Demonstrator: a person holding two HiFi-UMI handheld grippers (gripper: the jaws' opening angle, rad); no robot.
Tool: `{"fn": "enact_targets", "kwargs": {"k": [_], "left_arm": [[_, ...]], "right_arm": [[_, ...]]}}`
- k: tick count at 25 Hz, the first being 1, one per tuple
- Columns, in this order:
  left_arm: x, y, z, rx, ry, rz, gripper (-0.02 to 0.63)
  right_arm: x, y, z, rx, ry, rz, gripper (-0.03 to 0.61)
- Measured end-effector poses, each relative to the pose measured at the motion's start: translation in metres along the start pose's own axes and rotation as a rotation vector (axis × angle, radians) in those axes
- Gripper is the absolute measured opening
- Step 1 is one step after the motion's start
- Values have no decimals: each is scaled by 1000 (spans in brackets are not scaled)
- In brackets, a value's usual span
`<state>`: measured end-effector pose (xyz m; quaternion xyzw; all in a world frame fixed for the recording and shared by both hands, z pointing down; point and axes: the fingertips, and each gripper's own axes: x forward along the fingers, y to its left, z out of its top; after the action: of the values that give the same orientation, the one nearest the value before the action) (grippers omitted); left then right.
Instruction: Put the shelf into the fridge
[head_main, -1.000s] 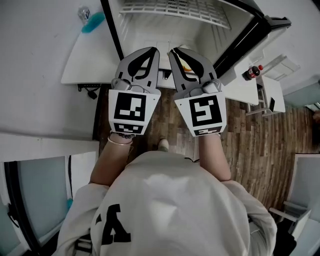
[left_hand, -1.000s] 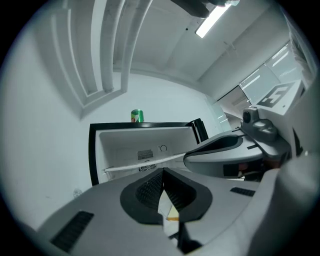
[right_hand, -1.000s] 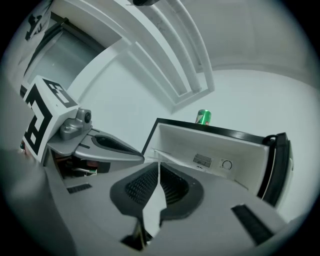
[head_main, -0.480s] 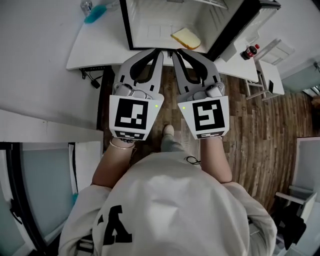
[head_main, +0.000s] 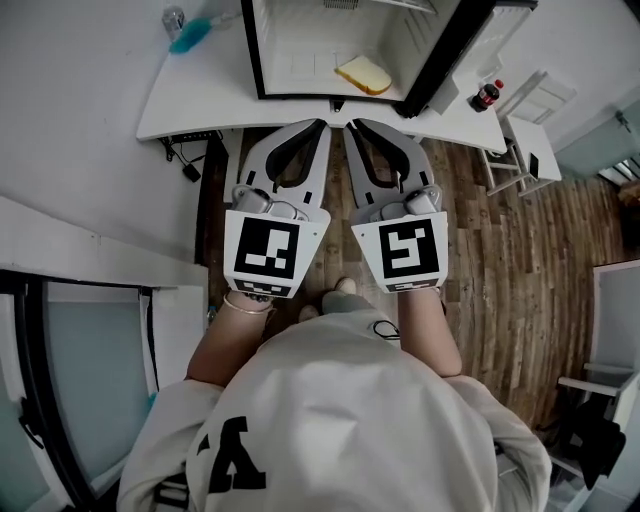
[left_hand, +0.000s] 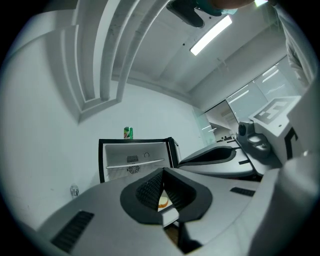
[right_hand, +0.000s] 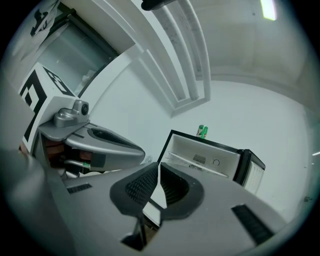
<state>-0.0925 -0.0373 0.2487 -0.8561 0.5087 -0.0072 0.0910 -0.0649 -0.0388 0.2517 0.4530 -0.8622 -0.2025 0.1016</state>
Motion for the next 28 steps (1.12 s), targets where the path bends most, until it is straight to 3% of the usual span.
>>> {"fn": "enact_targets", "kwargs": {"k": [10,15,22,28], "left_arm": [[-15,-40,15,59,3,-21,6],[-26,-71,21,19,-6,-19,6],[-48,-139,20,-19,15,-16,6],[-80,-189,28,-39,14,18,6]], "right_arm": [[-39,-3,5,-26,-39,-29,38],[-78,-1,12,41,-64,-11,38],[-152,-17,0,79,-61,-50,38],[-211,-11,-1,88,-80,-18,38]]}}
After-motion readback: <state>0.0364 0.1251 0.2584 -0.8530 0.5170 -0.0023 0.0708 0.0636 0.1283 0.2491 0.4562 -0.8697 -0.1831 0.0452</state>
